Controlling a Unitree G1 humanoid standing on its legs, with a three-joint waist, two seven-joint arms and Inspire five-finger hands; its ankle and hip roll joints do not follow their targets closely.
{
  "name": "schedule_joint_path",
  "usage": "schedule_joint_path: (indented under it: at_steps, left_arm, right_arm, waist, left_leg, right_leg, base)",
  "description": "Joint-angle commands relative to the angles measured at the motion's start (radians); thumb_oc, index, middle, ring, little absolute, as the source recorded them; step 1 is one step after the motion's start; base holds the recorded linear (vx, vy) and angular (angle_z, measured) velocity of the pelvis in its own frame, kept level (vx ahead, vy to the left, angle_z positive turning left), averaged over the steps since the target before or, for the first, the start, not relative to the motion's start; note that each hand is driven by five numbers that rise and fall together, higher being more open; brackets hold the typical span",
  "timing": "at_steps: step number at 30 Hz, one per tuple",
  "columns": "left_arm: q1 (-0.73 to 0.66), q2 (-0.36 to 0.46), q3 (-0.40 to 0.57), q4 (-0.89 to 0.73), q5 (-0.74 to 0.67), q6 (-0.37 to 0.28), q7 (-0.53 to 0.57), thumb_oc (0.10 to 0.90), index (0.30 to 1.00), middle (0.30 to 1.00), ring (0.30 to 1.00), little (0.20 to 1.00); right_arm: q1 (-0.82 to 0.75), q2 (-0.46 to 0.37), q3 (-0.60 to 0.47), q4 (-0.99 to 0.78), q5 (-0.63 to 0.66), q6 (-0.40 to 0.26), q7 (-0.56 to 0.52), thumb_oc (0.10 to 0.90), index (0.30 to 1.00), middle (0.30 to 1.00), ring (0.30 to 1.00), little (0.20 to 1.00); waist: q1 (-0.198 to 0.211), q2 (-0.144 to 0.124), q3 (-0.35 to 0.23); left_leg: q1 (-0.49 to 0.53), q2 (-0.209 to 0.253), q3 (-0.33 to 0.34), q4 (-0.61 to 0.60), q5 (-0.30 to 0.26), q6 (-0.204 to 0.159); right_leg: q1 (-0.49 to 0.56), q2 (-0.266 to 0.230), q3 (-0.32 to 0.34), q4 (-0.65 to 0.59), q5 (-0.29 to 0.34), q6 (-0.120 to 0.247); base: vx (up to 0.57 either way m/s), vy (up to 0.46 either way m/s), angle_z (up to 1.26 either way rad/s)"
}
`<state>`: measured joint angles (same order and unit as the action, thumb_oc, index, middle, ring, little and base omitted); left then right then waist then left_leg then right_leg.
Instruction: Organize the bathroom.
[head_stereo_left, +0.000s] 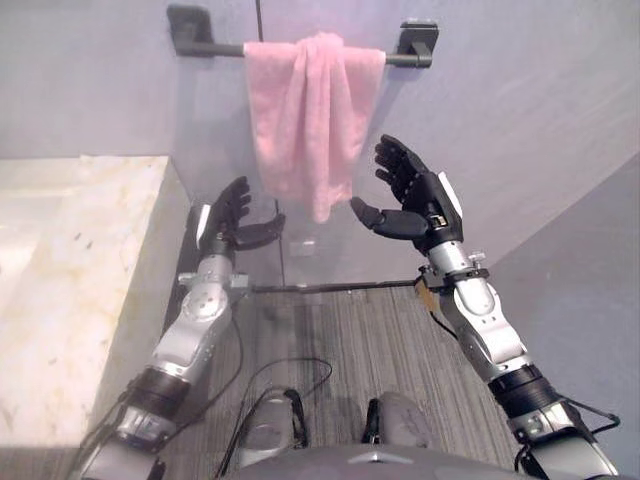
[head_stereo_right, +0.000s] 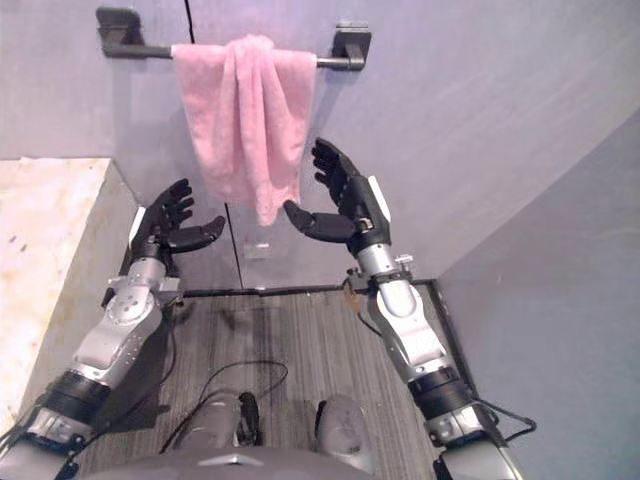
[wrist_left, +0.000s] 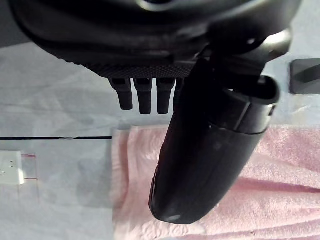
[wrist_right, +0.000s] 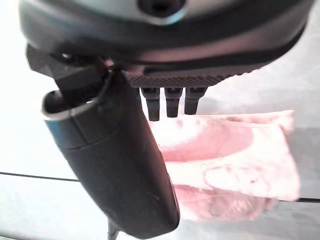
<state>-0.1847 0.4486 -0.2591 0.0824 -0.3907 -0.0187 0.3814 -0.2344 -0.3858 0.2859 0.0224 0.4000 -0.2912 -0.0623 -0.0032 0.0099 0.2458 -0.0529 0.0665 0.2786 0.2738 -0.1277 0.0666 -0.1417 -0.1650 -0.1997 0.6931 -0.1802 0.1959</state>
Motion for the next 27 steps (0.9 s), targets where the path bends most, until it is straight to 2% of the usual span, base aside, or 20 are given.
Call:
schedule_joint_path:
  at_steps: [1,4,6,10,13,14,17,27]
  left_arm:
    - [-0.042,-0.010,-0.013,-0.081,0.042,-0.133,0.028,0.800,0.900,0.900,0.900,0.900]
    - [-0.040,-0.021,-0.021,-0.076,0.053,-0.140,0.038,0.800,0.900,0.900,0.900,0.900]
    - [-0.035,-0.030,-0.022,-0.075,0.063,-0.136,0.041,0.800,0.900,0.900,0.900,0.900]
    - [-0.033,-0.036,-0.017,-0.074,0.064,-0.131,0.035,0.800,0.900,0.900,0.900,0.900]
    - [-0.017,-0.034,-0.007,-0.080,0.065,-0.130,0.020,0.800,0.900,0.900,0.900,0.900]
    - [0.003,-0.030,0.009,-0.102,0.052,-0.129,0.007,0.800,0.900,0.900,0.900,0.900]
    - [0.027,-0.023,0.023,-0.122,0.045,-0.143,0.001,0.800,0.900,0.900,0.900,0.900]
    - [0.036,-0.020,0.042,-0.097,0.045,-0.135,-0.019,0.800,0.900,0.900,0.900,0.900]
  right_arm:
    - [-0.096,-0.021,-0.036,-0.114,-0.027,-0.104,-0.070,0.800,0.900,0.900,0.900,0.900]
    - [-0.102,-0.036,-0.036,-0.118,-0.016,-0.121,-0.067,0.800,0.900,0.900,0.900,0.900]
    - [-0.121,-0.035,-0.024,-0.101,-0.024,-0.132,-0.065,0.800,0.900,0.900,0.900,0.900]
    - [-0.141,-0.029,-0.019,-0.087,-0.024,-0.127,-0.069,0.800,0.900,0.900,0.900,0.900]
    - [-0.172,-0.021,-0.018,-0.071,-0.023,-0.091,-0.083,0.800,0.900,0.900,0.900,0.900]
    - [-0.165,-0.017,-0.012,-0.088,-0.024,-0.063,-0.082,0.800,0.900,0.900,0.900,0.900]
    - [-0.144,-0.014,0.001,-0.093,-0.023,-0.052,-0.048,0.800,0.900,0.900,0.900,0.900]
    - [-0.205,0.003,-0.002,0.012,0.032,-0.008,0.016,0.800,0.900,0.900,0.900,0.900]
  waist:
    - [-0.014,0.017,-0.098]
    - [-0.025,0.000,-0.094]
    - [-0.026,0.001,-0.091]
    - [-0.022,0.002,-0.098]
    - [-0.012,-0.002,-0.122]
    - [-0.006,-0.008,-0.130]
    - [0.000,-0.016,-0.131]
    - [0.010,-0.021,-0.146]
  left_leg:
    - [0.048,-0.054,-0.099,-0.269,0.158,-0.088]
    - [0.070,-0.073,-0.108,-0.296,0.152,-0.093]
    - [0.096,-0.075,-0.115,-0.319,0.146,-0.085]
    - [0.109,-0.077,-0.124,-0.334,0.146,-0.086]
    - [0.106,-0.076,-0.126,-0.329,0.142,-0.089]
    - [0.079,-0.077,-0.125,-0.276,0.125,-0.096]
    - [0.063,-0.078,-0.115,-0.226,0.099,-0.097]
    - [0.096,-0.068,-0.091,-0.218,0.074,-0.101]
  right_leg:
    - [0.190,0.086,-0.099,-0.481,0.009,-0.042]
    - [0.182,0.094,-0.080,-0.633,0.110,-0.037]
    - [0.160,0.094,-0.064,-0.631,0.141,-0.031]
    - [0.164,0.100,-0.059,-0.648,0.142,-0.038]
    - [0.179,0.119,-0.053,-0.667,0.140,-0.050]
    - [0.185,0.127,-0.039,-0.658,0.127,-0.061]
    - [0.203,0.126,-0.047,-0.670,0.120,-0.069]
    - [0.227,0.128,-0.063,-0.704,0.125,-0.073]
  base:
    - [0.18,-0.085,-0.25]
    - [0.16,-0.081,-0.18]
    - [0.23,-0.106,0.23]
    - [0.15,-0.077,0.24]
    - [0.25,-0.143,0.09]
    - [0.31,-0.172,0.13]
    - [0.17,-0.094,0.08]
    - [0.09,-0.050,0.02]
